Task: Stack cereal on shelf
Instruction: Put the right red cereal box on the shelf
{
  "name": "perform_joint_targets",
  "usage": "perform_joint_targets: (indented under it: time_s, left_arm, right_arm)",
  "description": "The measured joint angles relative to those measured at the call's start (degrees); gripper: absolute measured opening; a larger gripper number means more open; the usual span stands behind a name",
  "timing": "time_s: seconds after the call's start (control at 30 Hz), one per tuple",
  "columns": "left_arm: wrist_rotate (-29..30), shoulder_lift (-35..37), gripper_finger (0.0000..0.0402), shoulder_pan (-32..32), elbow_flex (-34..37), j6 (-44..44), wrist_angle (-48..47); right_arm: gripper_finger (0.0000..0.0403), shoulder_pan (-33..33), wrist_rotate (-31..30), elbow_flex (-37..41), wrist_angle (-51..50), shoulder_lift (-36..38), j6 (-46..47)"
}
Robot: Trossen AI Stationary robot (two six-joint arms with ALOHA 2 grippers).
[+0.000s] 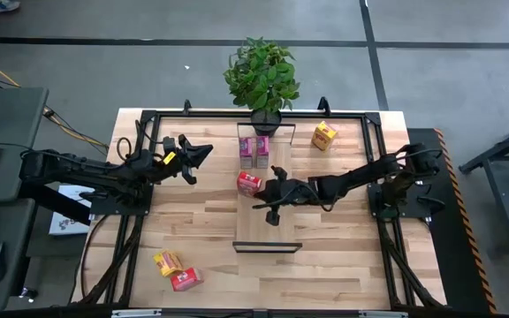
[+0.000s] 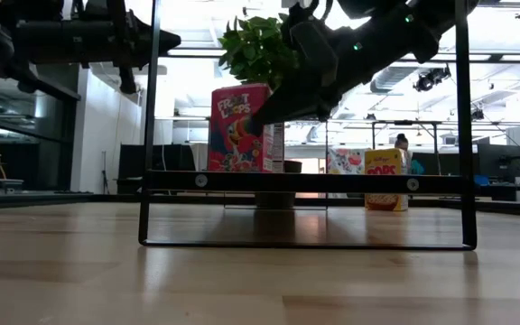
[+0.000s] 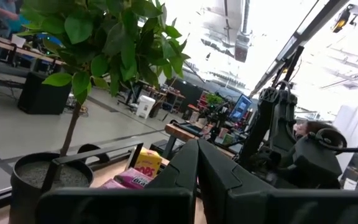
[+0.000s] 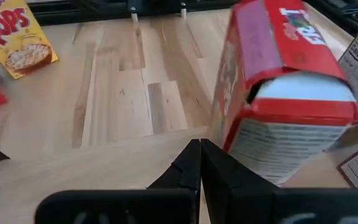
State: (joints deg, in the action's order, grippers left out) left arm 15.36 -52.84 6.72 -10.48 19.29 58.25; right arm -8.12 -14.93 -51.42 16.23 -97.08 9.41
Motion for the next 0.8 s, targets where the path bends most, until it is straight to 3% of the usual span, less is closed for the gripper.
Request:
perform_joint_targets:
  time_s: [0.33, 0.8]
  left_arm:
    - [0.2, 0.0, 0.0, 0.0, 0.0, 0.1, 0.0]
    - [0.2, 0.0, 0.0, 0.0, 0.0, 0.2, 0.0]
  right_arm:
    - [0.0, 0.2, -9.3, 0.0, -1.7, 0.0, -0.8]
    - [0.0, 5.1, -8.6, 0.0, -1.3, 0.0, -0.8]
